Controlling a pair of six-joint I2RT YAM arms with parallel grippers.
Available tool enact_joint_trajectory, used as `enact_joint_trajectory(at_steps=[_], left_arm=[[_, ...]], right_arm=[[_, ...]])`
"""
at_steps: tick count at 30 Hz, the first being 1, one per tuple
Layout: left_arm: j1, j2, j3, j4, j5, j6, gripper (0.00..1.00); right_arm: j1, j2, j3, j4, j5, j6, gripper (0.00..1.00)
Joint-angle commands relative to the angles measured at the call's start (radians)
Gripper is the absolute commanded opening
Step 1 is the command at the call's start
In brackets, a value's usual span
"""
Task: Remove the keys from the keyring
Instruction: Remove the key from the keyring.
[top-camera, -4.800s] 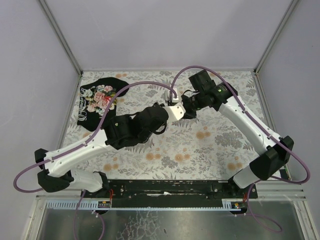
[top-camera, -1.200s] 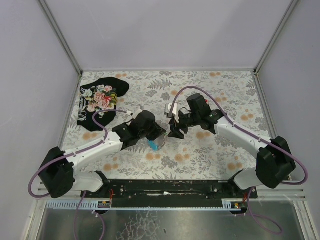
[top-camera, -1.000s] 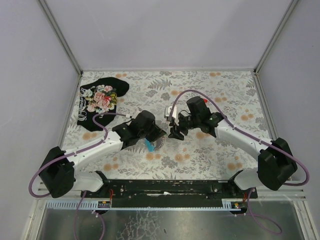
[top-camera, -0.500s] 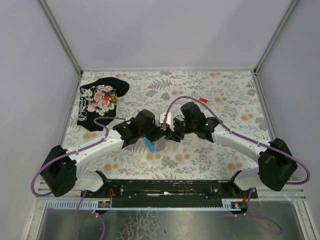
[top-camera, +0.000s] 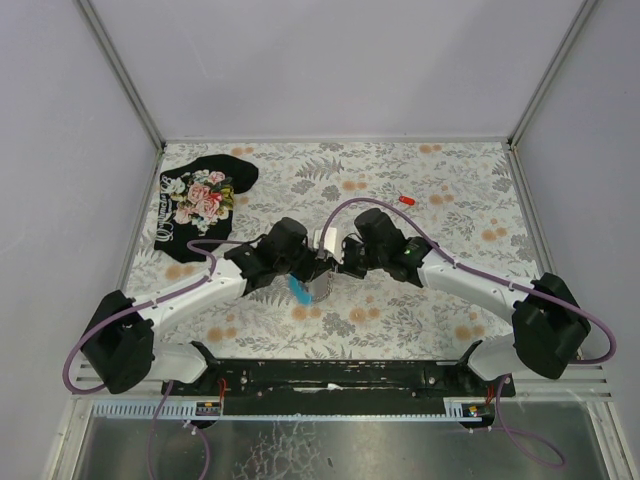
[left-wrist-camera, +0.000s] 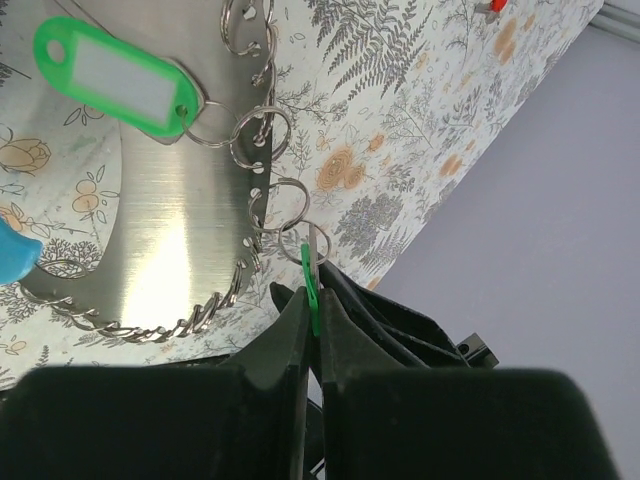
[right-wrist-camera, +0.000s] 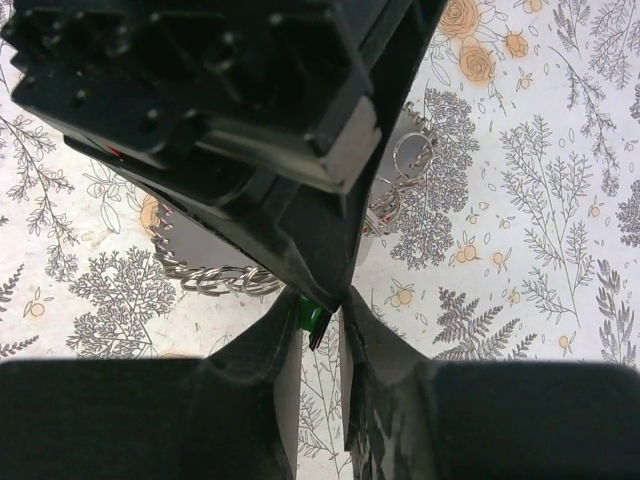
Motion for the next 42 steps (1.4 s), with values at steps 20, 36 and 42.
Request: enact_joint_trajectory(at_steps=[20,36,42], left_arm=[[0.0,-0.119,-0.12,0.152,0.051,-0.026,0.3],[0.012,-0.42,-0.425,0.662,-0.003,0.812,0.34],[0.009,-0.358,-0.51,0.828,0.017,1.041,0.21]], right_arm=[[0.013,-0.008,0.0,0.039,0.074,-0.048,0.0],[-0.028,0.021,0.009,-0.014,-0.052,-0.008,0.0],[-0.096,0.038,0.025,-0.036,-0.187,0.044,0.0]])
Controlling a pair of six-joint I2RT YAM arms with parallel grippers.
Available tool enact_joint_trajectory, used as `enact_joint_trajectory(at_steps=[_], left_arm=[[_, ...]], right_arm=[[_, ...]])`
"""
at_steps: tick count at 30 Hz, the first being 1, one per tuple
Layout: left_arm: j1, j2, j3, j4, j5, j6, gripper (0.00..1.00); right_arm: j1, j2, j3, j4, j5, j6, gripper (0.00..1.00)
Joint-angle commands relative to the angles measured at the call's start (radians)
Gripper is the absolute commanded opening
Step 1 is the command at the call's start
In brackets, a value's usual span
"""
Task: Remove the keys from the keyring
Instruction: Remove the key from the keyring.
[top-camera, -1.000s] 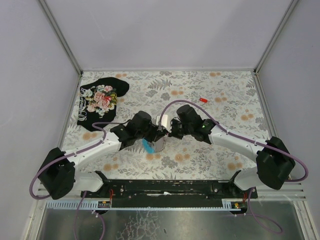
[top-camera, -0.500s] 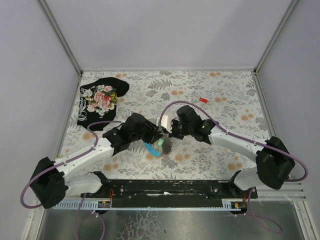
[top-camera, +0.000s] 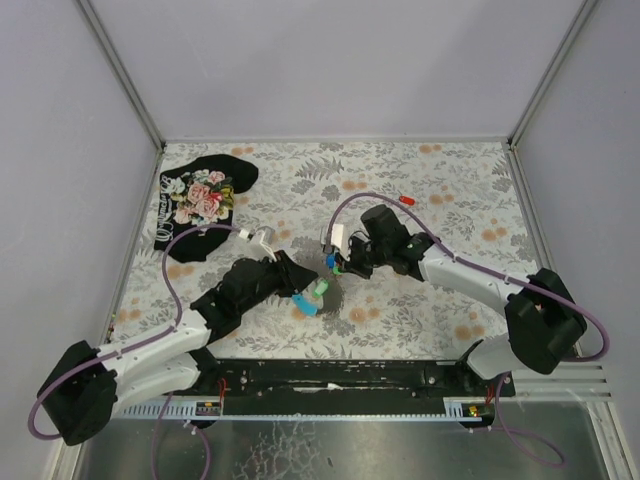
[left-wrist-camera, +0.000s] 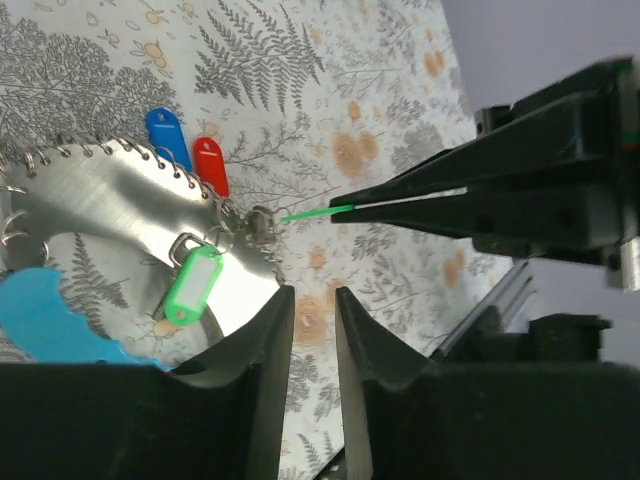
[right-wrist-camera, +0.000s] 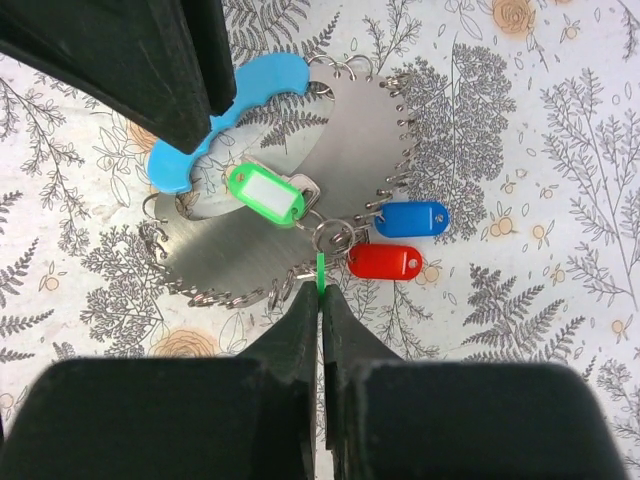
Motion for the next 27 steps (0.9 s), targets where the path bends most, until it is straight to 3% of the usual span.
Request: enact_joint_trajectory(at_steps=[1,6,12,27], left_arm=[[0.002,0.074,0.005,0.23,0.025,0.281,0.16],[-0.003,0.229,0.05,0.277,0.063,0.373,0.09],[-0.031,0.392,0.085,0.351,0.089,0.415,0.1],[-0.092,0.598,0.087,0.507,0.042,0.52,0.11]], right_arm=[[-0.049,0.014,0.036,-0.001,-0.146,0.049,0.0],[-0.108,0.045,0.035,0.001,-0.233,0.092,0.0],[-0.128,0.077,0.051,0.0,-0.257,0.129,0.0],[-0.217,0.172,0.099,-0.083,-0.305,0.162,0.0]])
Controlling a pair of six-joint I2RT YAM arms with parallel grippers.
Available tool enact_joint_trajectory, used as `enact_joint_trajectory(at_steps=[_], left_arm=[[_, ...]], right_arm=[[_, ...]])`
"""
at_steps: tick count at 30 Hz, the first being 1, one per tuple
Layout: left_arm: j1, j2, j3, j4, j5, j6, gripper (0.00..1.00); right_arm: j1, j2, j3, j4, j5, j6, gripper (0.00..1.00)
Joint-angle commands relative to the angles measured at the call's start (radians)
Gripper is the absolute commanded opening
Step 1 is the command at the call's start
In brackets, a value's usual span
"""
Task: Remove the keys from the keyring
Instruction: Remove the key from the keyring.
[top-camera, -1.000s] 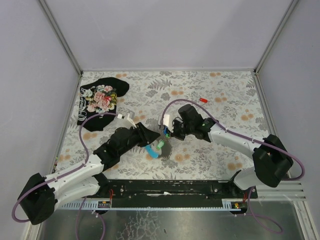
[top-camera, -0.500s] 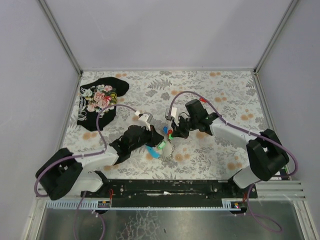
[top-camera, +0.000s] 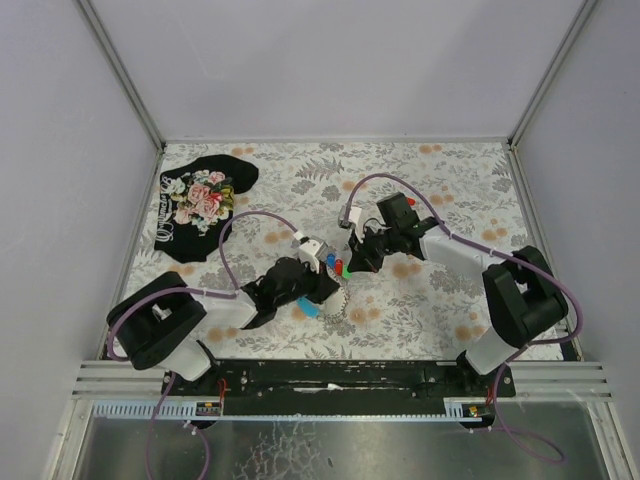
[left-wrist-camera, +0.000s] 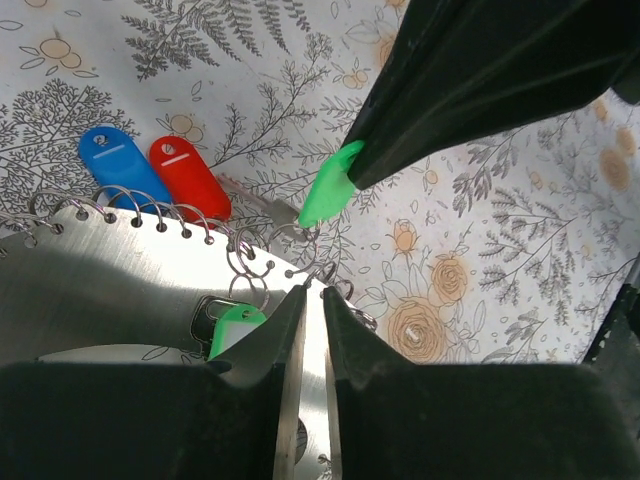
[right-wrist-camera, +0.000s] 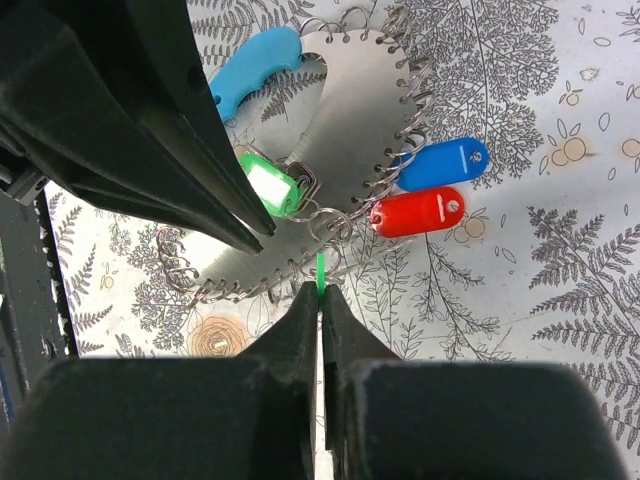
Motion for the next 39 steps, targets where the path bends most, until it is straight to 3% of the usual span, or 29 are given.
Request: enact_joint_trajectory(at_steps=[1,10,19,28,39], left_arm=[[-0.012,0.03,0.026,0.096,-0.027,0.066,0.11],[-0.02,0.032,0.057,0.035,-0.056,0.148,0.13],[-0.066,0.021,0.094,-0.057,-0.115,0.21,0.18],[-0.062,0.004,0.133,-0.153,-0.087,0.369,0.17],[-0.048,0.003,0.1,-0.105,-0.011,0.363,0.17]], right_arm=[[-0.018,0.033,0.061,-0.041,-0.038,0.002,0.0],[-0.041,0.11,0.095,-0.095,-0.064,-0.001,0.0],[-0.089,0.124,0.12,-0.099,-0.204,0.064,0.0],[-0.092,0.126,0.13,-0.103,-0.265,0.091,0.0],[-0.098,0.139,0.136,-0.106,-0.289,0.105,0.0]])
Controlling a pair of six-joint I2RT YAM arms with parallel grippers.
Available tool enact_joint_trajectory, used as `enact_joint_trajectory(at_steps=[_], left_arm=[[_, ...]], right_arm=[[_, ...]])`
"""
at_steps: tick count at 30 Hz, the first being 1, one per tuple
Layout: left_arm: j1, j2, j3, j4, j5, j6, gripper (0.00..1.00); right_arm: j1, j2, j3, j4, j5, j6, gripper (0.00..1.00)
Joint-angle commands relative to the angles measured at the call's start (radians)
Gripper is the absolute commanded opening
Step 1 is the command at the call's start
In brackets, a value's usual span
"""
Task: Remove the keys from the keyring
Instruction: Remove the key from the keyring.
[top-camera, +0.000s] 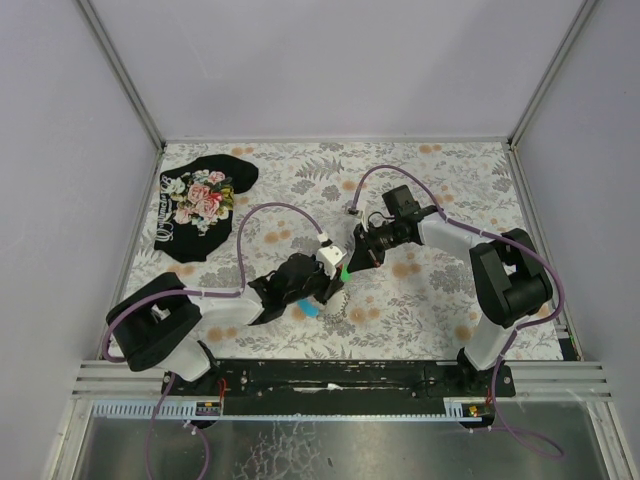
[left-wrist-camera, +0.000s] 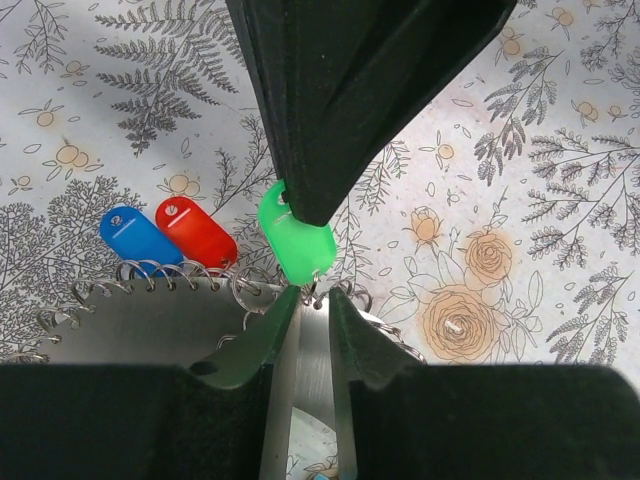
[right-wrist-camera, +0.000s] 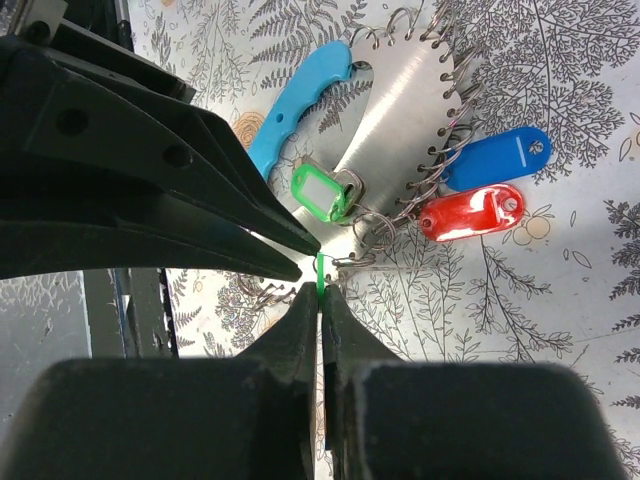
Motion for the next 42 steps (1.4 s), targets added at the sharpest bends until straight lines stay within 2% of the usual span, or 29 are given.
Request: enact_joint_trajectory(at_steps=[1,4,6,13,21,42], left_arm=[[0.009,0.009,-0.008,0.065,0.019,0.005,0.15],[0.011,0.033,-0.003,0.079,0.026,-0.012,0.09],[0.011,0.039,-0.002,0.07,0.024,-0.017,0.08],[0.012,0.006,-0.078,0.15,0.006,-0.032,0.12],[0.012,0.049,-0.102,0.263,0.01,-0.08,0.14],[-0.021,0.109,-0.102,0.345,-0.07,-0.095,0.14]], right_arm=[[-0.006,-0.002,0.04,-0.005,-0.044,0.013,0.0],[-0.005,0.003,0.041,-0.009,-0.04,0.014,0.0],[-0.007,0.007,0.041,-0.01,-0.035,0.013,0.0],[-0.007,0.025,0.044,-0.013,-0.034,0.014,0.0],[-0.008,0.035,0.047,-0.012,-0.036,0.022,0.0],[-0.024,0.031,0.051,-0.008,-0.018,0.043,0.0]])
